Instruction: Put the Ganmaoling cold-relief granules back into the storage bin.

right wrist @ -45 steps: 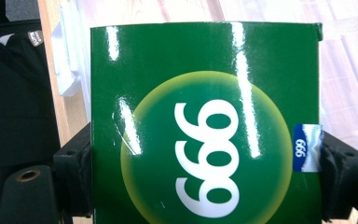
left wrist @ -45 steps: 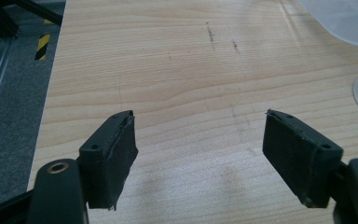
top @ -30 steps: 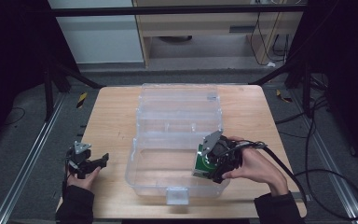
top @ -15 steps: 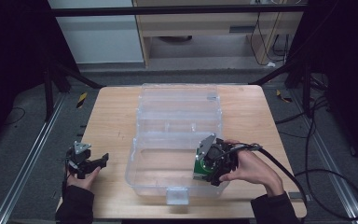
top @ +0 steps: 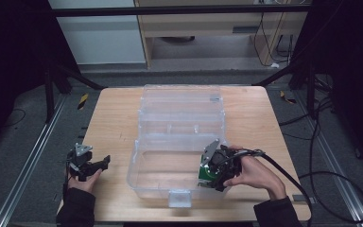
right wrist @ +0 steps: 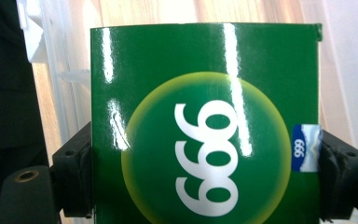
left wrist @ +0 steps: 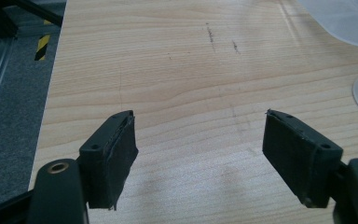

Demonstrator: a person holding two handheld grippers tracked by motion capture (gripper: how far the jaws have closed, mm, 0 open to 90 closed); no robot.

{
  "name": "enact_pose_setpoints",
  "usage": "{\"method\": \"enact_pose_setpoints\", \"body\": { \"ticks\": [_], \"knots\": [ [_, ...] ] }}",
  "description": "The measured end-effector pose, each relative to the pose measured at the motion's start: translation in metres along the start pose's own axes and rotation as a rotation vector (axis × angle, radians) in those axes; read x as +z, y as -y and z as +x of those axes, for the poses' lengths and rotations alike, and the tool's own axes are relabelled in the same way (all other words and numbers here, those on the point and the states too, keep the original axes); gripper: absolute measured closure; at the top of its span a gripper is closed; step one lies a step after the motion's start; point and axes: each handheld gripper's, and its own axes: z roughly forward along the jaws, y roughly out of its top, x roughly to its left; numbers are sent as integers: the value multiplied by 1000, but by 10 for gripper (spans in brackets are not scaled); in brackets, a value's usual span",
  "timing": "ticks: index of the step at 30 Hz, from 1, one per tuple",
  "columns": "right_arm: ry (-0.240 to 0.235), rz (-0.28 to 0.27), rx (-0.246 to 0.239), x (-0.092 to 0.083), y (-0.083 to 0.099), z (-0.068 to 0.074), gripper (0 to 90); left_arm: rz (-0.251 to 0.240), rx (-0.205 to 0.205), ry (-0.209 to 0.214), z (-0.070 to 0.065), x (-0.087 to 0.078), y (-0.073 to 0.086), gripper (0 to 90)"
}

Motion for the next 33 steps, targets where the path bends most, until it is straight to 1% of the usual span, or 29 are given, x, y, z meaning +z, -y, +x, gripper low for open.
{"method": "enact_pose_setpoints", "body": {
  "ticks": [3, 4, 6, 11, 15, 18, 19, 22, 23, 25, 26, 27, 28, 31, 32, 33],
  "knots": [
    [-9, 4, 10, 2, 1, 0, 154, -1, 1, 0, 0, 0, 0, 251],
    [-10, 5, 20, 4, 3, -1, 151, -2, 1, 0, 0, 0, 0, 251],
    [-14, 13, 23, 7, 6, -2, 148, -1, 1, 0, 0, 0, 0, 251],
    [-21, 5, 30, 12, 9, -3, 145, -1, 1, 0, 0, 0, 0, 251],
    [-26, 5, 36, 12, 10, -4, 135, 2, 3, 0, 0, 0, 0, 251],
    [-22, -8, 39, 9, 11, -4, 126, 1, 0, 1, 0, 0, 0, 251],
    [-13, -33, 49, 2, 12, -5, 127, 1, 1, 1, -1, 0, 0, 251],
    [0, -53, 61, -6, 14, -6, 126, 2, 1, 1, -1, 0, 0, 251],
    [14, -84, 71, -14, 17, -6, 124, 3, 1, 1, -1, 0, 0, 251],
    [30, -121, 94, -21, 21, -6, 120, 2, 3, 1, 0, 0, 0, 251],
    [30, -121, 94, -21, 21, -6, 120, 2, 3, 1, 0, 0, 0, 251],
    [38, -141, 102, -25, 24, -6, 117, 3, 3, 1, 0, 0, 0, 251],
    [65, -186, 128, -34, 30, -7, 106, 2, 4, 0, 0, 0, 0, 251],
    [97, -255, 168, -47, 43, -6, 100, 2, 4, 0, 0, 0, 0, 251],
    [97, -255, 168, -47, 43, -6, 100, 1, 4, -1, 0, -1, 0, 251],
    [111, -276, 182, -51, 48, -5, 94, 1, 2, 0, 0, -1, 0, 251]
  ]
}}
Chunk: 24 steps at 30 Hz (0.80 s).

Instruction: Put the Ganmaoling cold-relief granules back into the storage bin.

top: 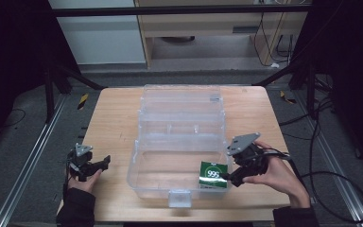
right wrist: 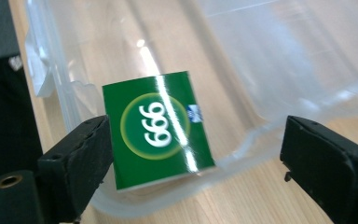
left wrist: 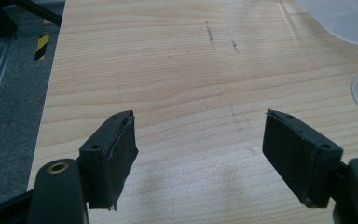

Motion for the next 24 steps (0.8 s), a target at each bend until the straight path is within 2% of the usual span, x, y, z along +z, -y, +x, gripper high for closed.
{"method": "enact_pose_setpoints", "body": {
  "ticks": [2, 3, 4, 6, 7, 8, 10, 11, 12, 13, 14, 15, 16, 22, 24],
  "knots": [
    [27, -43, 35, -10, 9, -1, 85, 0, -1, -1, 0, 0, 0, 251],
    [59, -87, 74, -18, 21, -3, 77, 1, -1, -1, 0, 0, 0, 251],
    [59, -87, 74, -18, 21, -3, 77, 0, 1, -1, 0, 0, 0, 251],
    [98, -132, 129, -23, 33, -4, 67, 0, 3, -1, -1, 0, 0, 251],
    [138, -170, 197, -25, 46, -8, 60, -1, 4, -2, -1, 0, 0, 251],
    [159, -184, 236, -24, 53, -10, 55, -2, 3, -1, -2, 0, 0, 252],
    [208, -202, 304, -22, 64, -15, 53, -2, 1, 0, -2, 0, 0, 253],
    [208, -202, 304, -22, 64, -15, 53, -1, 1, 1, -2, 0, 0, 253],
    [239, -199, 334, -21, 69, -18, 53, 0, 4, 2, -2, 0, 0, 254],
    [297, -221, 400, -18, 78, -23, 55, -1, 4, 3, -2, 0, -1, 257],
    [297, -221, 400, -18, 78, -23, 55, -1, 4, 3, -2, 0, -1, 257],
    [324, -234, 434, -17, 83, -25, 57, -2, 1, 4, -2, 0, -1, 257],
    [359, -258, 491, -12, 92, -28, 57, -4, 3, 5, -2, -1, -1, 259],
    [426, -251, 575, 8, 116, -32, 50, -5, 4, 11, -2, -1, -1, 264],
    [435, -248, 586, 11, 121, -33, 49, -3, 4, 12, -2, -1, -1, 265]
  ]
}}
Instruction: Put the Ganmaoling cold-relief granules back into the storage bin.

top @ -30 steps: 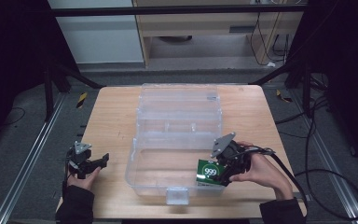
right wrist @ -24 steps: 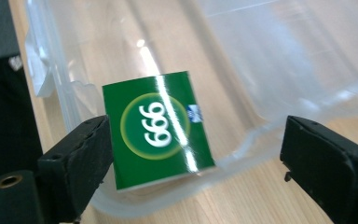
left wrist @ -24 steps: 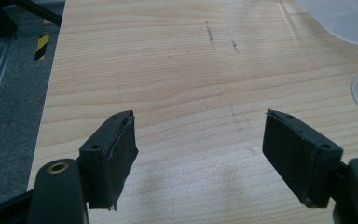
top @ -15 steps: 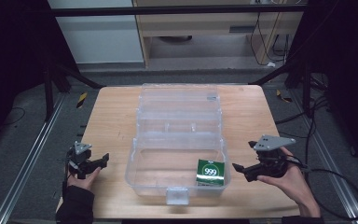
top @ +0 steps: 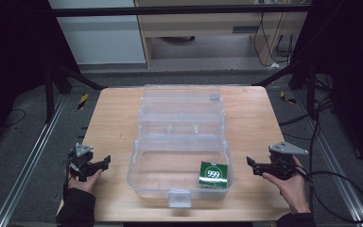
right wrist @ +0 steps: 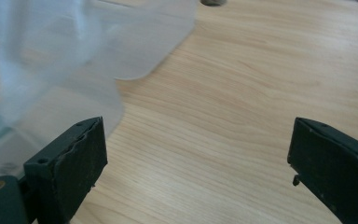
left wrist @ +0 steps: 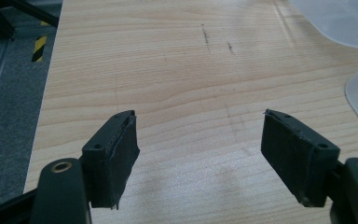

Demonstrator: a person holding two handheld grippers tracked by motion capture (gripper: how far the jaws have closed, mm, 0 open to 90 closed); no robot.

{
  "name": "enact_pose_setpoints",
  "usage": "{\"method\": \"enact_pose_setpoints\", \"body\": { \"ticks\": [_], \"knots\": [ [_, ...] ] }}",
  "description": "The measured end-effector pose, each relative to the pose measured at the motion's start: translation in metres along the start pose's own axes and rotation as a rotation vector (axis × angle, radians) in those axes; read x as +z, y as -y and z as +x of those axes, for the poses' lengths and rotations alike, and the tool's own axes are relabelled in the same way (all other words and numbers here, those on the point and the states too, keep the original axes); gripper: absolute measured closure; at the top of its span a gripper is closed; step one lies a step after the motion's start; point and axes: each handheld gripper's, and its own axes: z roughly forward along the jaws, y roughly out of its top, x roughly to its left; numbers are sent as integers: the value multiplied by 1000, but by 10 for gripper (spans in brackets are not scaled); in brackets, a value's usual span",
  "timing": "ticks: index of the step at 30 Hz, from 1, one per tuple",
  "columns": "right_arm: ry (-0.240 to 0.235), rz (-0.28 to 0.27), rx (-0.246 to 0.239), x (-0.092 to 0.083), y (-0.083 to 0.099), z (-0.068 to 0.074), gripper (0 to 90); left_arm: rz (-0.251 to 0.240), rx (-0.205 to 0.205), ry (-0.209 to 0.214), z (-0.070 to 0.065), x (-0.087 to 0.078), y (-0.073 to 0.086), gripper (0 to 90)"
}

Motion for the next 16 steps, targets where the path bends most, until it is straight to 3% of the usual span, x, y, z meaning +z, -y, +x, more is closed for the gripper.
{"method": "enact_pose_setpoints", "body": {
  "ticks": [2, 7, 16],
  "knots": [
    [40, -7, 46, 5, 10, -6, 47, 2, 1, 1, 0, 0, 0, 269],
    [83, 19, 73, 10, 27, -20, 44, 8, -3, 2, 1, 1, 1, 273],
    [133, 64, 84, 14, 44, -35, 40, 25, 4, 0, 2, 5, 3, 255]
  ]
}}
